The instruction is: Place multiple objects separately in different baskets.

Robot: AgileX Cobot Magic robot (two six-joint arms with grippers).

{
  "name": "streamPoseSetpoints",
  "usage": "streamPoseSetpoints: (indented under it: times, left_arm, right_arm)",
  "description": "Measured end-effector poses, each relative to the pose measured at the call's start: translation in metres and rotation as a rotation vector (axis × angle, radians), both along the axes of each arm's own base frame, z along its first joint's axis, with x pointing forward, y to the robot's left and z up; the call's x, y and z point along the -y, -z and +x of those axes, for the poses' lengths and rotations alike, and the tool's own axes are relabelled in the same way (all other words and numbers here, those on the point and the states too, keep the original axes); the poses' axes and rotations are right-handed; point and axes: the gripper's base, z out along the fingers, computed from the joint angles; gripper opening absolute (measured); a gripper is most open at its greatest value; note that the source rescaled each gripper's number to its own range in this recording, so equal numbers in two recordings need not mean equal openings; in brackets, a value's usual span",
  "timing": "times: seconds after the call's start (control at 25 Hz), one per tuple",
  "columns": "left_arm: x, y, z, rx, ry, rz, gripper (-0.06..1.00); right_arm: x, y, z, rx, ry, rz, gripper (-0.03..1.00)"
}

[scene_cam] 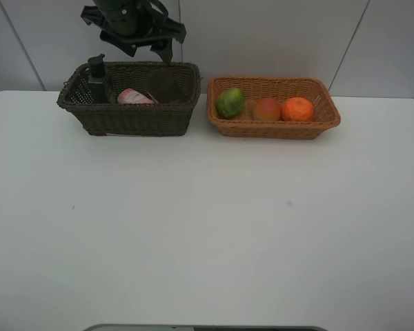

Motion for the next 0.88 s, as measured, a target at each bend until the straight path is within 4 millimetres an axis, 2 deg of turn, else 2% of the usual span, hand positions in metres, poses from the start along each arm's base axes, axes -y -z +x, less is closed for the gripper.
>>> streamPoseSetpoints:
  times: [0.16, 0.32, 0.64, 0.76, 0.88]
  left_arm:
    - [-0.029, -0.048, -0.027, -0.020, -0.072, -0.002, 0.84]
    - [-0.062, -0.099, -0.063, 0.006, -0.134, -0.016, 0.84]
    - [-0.113, -0.182, -0.155, 0.165, -0.201, -0.021, 0.84]
    - [-0.129, -0.193, -0.193, 0.224, -0.225, -0.062, 0.89]
    - [-0.145, -0.188, -0.233, 0.247, -0.237, -0.082, 0.94]
  right_arm:
    - [0.000, 0.000, 0.000, 0.000, 0.000, 0.000, 0.77]
    - [0.000, 0.000, 0.000, 0.000, 0.000, 0.000, 0.77]
    - [0.000, 0.000, 0.000, 0.000, 0.000, 0.000, 0.77]
    - [0.000, 0.000, 0.000, 0.000, 0.000, 0.000, 0.77]
    - [0.000, 0.000, 0.000, 0.000, 0.000, 0.000, 0.77]
